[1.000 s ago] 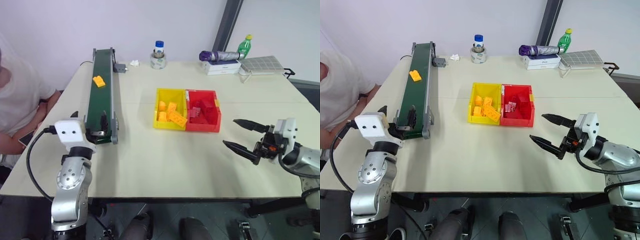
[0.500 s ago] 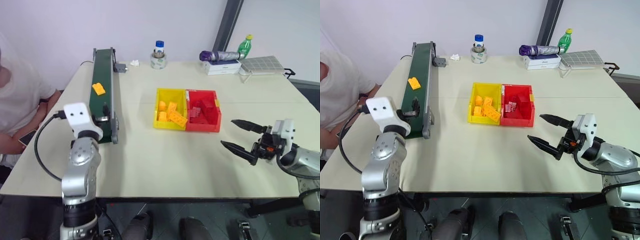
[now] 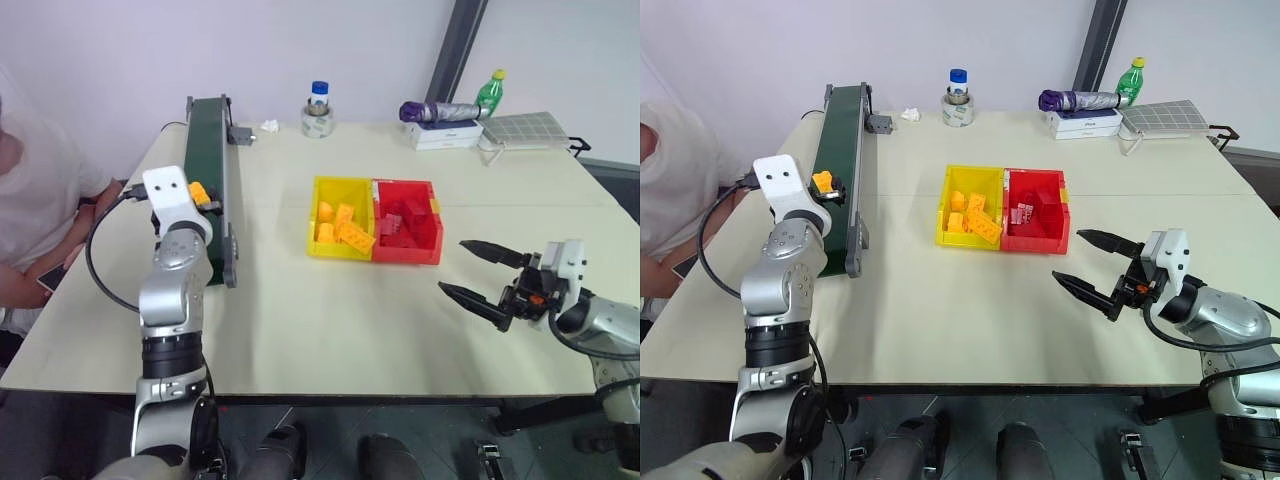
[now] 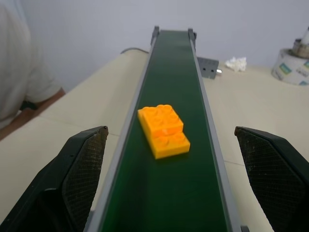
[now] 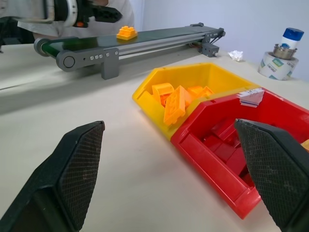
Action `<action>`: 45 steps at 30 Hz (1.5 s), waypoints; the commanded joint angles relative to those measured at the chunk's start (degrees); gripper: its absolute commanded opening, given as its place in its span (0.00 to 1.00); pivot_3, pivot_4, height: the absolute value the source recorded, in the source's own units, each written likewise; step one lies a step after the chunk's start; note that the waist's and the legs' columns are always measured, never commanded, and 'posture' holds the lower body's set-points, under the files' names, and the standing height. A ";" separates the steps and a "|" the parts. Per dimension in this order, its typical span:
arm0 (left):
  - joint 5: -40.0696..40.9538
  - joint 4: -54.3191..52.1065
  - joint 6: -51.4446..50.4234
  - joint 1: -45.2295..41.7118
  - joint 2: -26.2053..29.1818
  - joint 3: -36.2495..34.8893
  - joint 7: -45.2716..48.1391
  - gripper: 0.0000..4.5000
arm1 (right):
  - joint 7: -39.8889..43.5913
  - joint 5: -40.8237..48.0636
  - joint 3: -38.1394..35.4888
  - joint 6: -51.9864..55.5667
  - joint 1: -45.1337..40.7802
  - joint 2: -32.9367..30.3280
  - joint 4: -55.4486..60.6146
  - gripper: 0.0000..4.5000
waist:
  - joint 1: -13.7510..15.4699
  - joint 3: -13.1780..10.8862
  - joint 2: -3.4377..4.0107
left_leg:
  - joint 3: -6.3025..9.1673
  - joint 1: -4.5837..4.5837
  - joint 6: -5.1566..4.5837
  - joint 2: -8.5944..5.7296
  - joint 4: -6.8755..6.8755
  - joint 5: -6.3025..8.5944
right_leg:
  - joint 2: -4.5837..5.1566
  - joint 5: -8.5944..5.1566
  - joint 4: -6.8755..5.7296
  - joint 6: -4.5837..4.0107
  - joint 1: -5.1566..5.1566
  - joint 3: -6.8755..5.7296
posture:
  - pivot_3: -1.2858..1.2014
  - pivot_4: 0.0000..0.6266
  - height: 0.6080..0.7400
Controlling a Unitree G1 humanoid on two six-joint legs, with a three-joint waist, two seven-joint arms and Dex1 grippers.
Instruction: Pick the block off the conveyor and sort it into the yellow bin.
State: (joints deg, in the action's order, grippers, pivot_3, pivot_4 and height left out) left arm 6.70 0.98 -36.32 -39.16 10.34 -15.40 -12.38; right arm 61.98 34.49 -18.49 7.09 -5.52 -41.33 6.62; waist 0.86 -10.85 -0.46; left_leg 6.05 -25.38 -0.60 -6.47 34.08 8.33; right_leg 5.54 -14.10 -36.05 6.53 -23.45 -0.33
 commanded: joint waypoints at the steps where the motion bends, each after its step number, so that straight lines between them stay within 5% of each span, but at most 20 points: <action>1: -0.75 0.95 0.18 -1.93 1.35 -0.27 0.03 0.98 | -0.31 0.39 -0.98 -0.78 0.12 0.14 2.32 1.00 | -0.12 0.00 0.00 | 0.00 0.00 0.00 0.00 0.00 0.00 | 0.00 0.00 0.00 0.01 0.00 0.00 | 0.52 0.24 1.00; 11: -0.71 1.97 -3.26 -1.24 -1.13 -0.27 -2.60 0.98 | -0.67 0.38 -1.22 -1.01 0.93 0.15 2.57 1.00 | 0.12 0.00 0.00 | 0.00 0.00 0.00 -0.01 0.02 0.00 | 0.01 0.03 0.00 0.04 0.01 0.01 | 0.52 0.24 1.00; 14: 0.81 1.22 -5.27 -0.52 -2.58 -1.72 -2.75 0.82 | -0.67 0.30 -1.15 -1.04 0.84 0.07 2.50 1.00 | 0.01 -0.01 -0.01 | 0.00 0.00 0.00 -0.02 0.03 0.00 | 0.01 0.03 -0.01 0.05 0.01 0.01 | 0.52 0.24 1.00; 19: 0.92 0.05 -5.57 -0.24 -2.68 -2.40 -2.81 0.29 | -0.45 0.15 -1.10 -1.12 0.54 -0.21 2.11 1.00 | -0.07 0.00 0.00 | 0.00 0.02 0.00 0.00 0.03 0.00 | 0.00 0.03 -0.04 0.05 0.00 0.02 | 0.52 0.24 1.00; 25: 2.25 -2.49 -3.09 -0.36 -3.24 -1.52 -0.41 0.30 | -0.22 -0.01 -1.10 -1.28 0.26 -0.26 1.71 1.00 | 0.05 0.00 -0.01 | 0.00 0.01 0.00 -0.02 0.06 0.00 | 0.01 0.03 -0.04 0.05 0.02 0.02 | 0.52 0.24 1.00; 33: 8.47 -3.67 2.64 -3.61 -7.50 6.85 14.27 0.30 | -0.63 -0.44 -0.97 -1.39 -0.12 0.07 1.69 1.00 | 0.57 -0.01 -0.01 | 0.00 0.00 0.00 -0.03 0.07 0.00 | 0.02 0.02 0.00 0.02 0.04 0.02 | 0.52 0.24 1.00; 38: 3.65 10.69 9.96 -10.69 -10.10 14.69 18.99 0.30 | -1.13 -0.74 -0.91 -1.69 -0.58 0.19 1.67 1.00 | 1.39 0.00 -0.01 | -0.02 0.01 0.00 -0.03 0.09 -0.01 | 0.02 -0.05 -0.01 -0.13 0.04 0.02 | 0.52 0.24 1.00; 44: 2.88 29.85 19.55 -19.66 -13.70 14.25 19.55 0.30 | -2.34 -0.76 -2.06 -1.66 1.26 0.29 3.67 1.00 | 1.40 -0.02 -0.04 | -0.04 -0.02 -0.01 -0.03 0.10 0.00 | 0.03 -0.01 0.04 -0.02 0.04 0.02 | 0.52 0.24 1.00; 45: 3.42 31.53 20.63 -20.34 -14.11 14.08 20.84 0.41 | -2.63 -0.72 -2.29 -1.68 1.76 0.31 4.04 1.00 | 1.41 -0.03 -0.05 | -0.03 -0.03 -0.02 -0.03 0.10 0.00 | 0.03 0.00 0.04 0.07 0.04 0.01 | 0.52 0.24 1.00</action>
State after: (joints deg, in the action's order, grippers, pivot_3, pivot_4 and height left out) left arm 10.22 31.73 -18.71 -57.24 -3.33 -1.02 7.39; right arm 59.87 33.36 -18.73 6.46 -4.05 -41.11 8.16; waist 2.28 -10.88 -0.51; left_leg 6.01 -25.44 -0.63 -6.50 34.17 8.34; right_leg 5.57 -14.10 -36.00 6.62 -23.44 -0.32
